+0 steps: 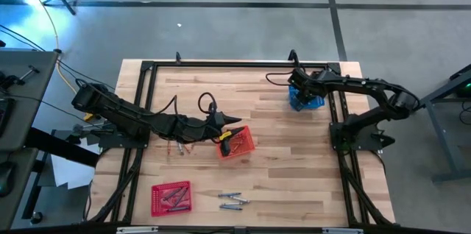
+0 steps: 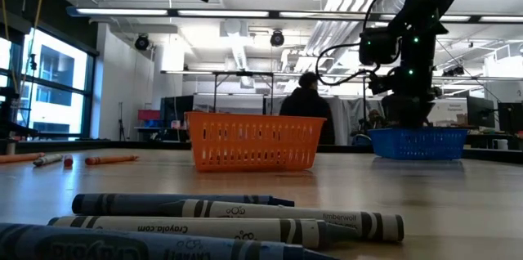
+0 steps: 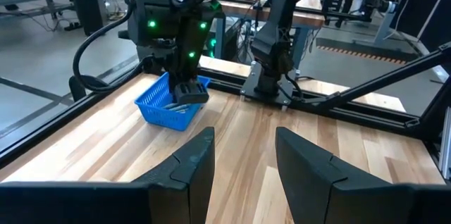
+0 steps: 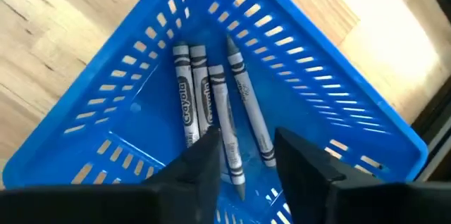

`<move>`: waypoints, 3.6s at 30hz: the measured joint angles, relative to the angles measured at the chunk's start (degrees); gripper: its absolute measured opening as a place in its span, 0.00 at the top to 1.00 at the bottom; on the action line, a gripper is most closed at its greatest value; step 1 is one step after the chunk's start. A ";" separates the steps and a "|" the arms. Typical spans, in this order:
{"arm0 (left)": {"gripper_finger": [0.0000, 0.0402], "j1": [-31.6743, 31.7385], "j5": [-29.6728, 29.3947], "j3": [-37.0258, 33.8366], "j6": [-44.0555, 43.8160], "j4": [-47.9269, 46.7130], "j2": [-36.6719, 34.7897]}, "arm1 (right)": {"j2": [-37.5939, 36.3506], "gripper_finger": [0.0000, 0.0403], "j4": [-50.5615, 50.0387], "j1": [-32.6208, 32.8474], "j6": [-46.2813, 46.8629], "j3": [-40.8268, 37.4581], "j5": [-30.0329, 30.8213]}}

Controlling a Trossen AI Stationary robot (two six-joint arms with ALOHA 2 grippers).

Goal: Sort crayons
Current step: Put the right orange crayon into the orange bin

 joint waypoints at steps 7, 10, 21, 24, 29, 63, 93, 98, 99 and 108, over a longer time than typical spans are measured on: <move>0.66 0.00 0.09 0.00 -1.03 -1.62 0.00 | -0.78 0.63 -9.39 0.01 1.48 4.97 -1.00; 0.66 0.00 -0.01 0.00 -1.53 -1.86 0.00 | -2.46 0.63 -10.62 0.02 1.23 8.99 -2.82; 0.66 -0.15 7.77 0.04 -11.16 -18.41 0.00 | -12.50 0.65 -0.10 17.01 8.83 17.32 -20.36; 0.66 -0.43 12.42 0.04 -18.98 -27.65 0.00 | -13.93 0.65 3.55 26.32 11.87 17.33 -18.32; 0.66 -2.53 19.23 0.04 -33.64 -43.55 0.00 | -13.71 0.65 7.29 40.99 16.71 17.22 -10.11; 0.66 -5.27 11.82 -10.21 -59.47 -54.48 0.37 | -10.78 0.65 6.97 62.37 26.86 17.16 12.84; 0.69 1.57 18.11 -10.36 -55.45 -53.19 10.21 | -10.78 0.65 5.19 62.34 27.12 17.11 13.58; 0.82 1.59 20.35 -10.36 -55.40 -52.68 10.23 | -10.78 0.65 5.17 62.34 27.12 17.11 13.58; 0.86 1.61 20.75 -10.36 -55.40 -52.63 10.23 | -10.78 0.65 5.16 62.34 27.12 17.11 13.58; 0.99 1.62 21.56 -9.97 -55.52 -53.47 10.31 | -10.78 0.65 3.27 62.34 27.10 17.11 13.58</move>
